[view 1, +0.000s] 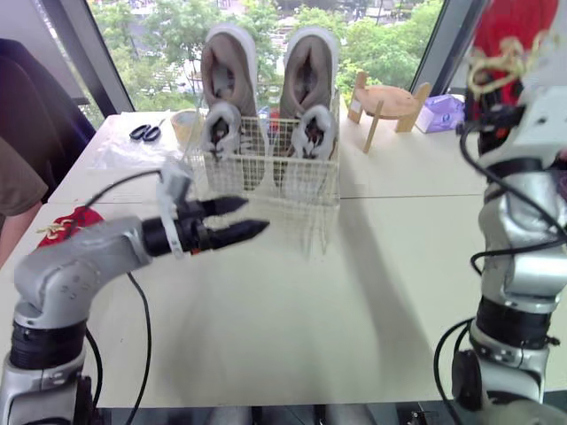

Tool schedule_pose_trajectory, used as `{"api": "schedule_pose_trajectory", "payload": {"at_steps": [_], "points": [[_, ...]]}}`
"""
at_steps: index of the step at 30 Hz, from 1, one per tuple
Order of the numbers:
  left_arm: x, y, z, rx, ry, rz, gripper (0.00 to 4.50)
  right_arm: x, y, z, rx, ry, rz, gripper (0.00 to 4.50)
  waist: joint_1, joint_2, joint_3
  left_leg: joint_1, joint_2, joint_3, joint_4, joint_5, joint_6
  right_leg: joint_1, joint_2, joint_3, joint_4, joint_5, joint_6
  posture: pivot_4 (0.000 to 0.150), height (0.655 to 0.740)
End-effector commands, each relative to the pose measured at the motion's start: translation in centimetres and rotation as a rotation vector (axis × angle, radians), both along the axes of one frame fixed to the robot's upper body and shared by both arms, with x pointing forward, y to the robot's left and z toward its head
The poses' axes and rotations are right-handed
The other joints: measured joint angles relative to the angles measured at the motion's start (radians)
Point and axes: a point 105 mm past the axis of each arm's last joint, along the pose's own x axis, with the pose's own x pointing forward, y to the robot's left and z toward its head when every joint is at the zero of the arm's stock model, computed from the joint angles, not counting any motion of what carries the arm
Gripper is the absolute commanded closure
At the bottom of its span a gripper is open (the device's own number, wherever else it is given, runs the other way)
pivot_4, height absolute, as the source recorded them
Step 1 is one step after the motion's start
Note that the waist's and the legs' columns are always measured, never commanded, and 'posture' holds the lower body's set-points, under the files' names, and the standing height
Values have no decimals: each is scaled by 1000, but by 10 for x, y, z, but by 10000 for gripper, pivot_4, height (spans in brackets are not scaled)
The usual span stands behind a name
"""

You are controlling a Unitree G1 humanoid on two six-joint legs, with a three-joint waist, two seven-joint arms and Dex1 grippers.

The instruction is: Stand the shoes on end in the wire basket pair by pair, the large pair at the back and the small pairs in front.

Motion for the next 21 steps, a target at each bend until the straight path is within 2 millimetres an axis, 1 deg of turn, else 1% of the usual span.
{"api": "schedule_pose_trajectory", "payload": {"at_steps": [1,2,3,4,6,8,11,12,14,15,17,21], "points": [[-1,18,36,-118,-50,9,0,-29,14,56,-148,-122,219,41845,1,0,0,0,0,0,0,0,0,0,0,0,0,0,0,1500,7400],[-2,23,45,-140,-62,14,0,-34,17,67,-191,-127,268,41845,1,0,3,0,0,0,0,-1,1,0,-1,0,0,0,0,1500,7400],[-1,28,55,-158,-83,27,0,-40,23,76,-270,-128,310,41845,1,0,4,-1,-1,1,0,-1,1,-1,-1,0,0,0,0,1500,7400],[-1,32,64,-171,-102,38,0,-44,29,83,-313,-124,356,41845,1,-1,4,-2,-1,0,0,-1,1,-2,-1,0,0,0,0,1500,7400],[-2,37,76,-183,-131,63,0,-50,40,87,-370,-93,449,41845,0,-2,4,-2,-1,0,-1,-1,2,-3,-1,0,-1,0,0,1500,7400],[-3,40,80,-190,-138,71,0,-53,54,79,-422,-45,533,41845,-2,-3,4,-2,0,0,-1,-2,3,-2,-1,0,-2,0,0,1500,7400],[-7,44,85,-196,-141,86,0,-60,75,60,-509,33,658,41845,-2,-3,4,-2,-1,1,-1,-2,3,-2,-5,1,-1,0,0,1500,7400],[-8,47,90,-205,-152,95,0,-62,81,53,-547,61,694,41845,-2,-3,5,-2,-1,1,-1,-2,3,-2,-6,0,-1,0,0,1500,7400],[-10,54,107,-244,-176,93,0,-65,93,38,-657,111,745,41845,1,-4,5,-2,-1,1,-1,-2,3,-3,-7,0,-1,0,0,1500,7400],[-12,55,113,-245,-186,82,0,-66,96,34,-692,123,767,41845,2,-5,6,-3,-1,1,-1,-2,3,-3,-7,0,-1,0,0,1500,7400],[-16,53,120,-225,-191,55,0,-67,101,34,-751,112,782,41845,2,-6,7,-3,-2,0,-1,-2,3,-3,-7,-1,-1,0,0,1500,7400],[-22,40,130,-181,-203,-22,0,-68,105,37,-877,71,780,41845,3,-6,7,-3,-5,1,0,-2,3,-3,-11,-1,-1,0,1,1500,7400]]}}
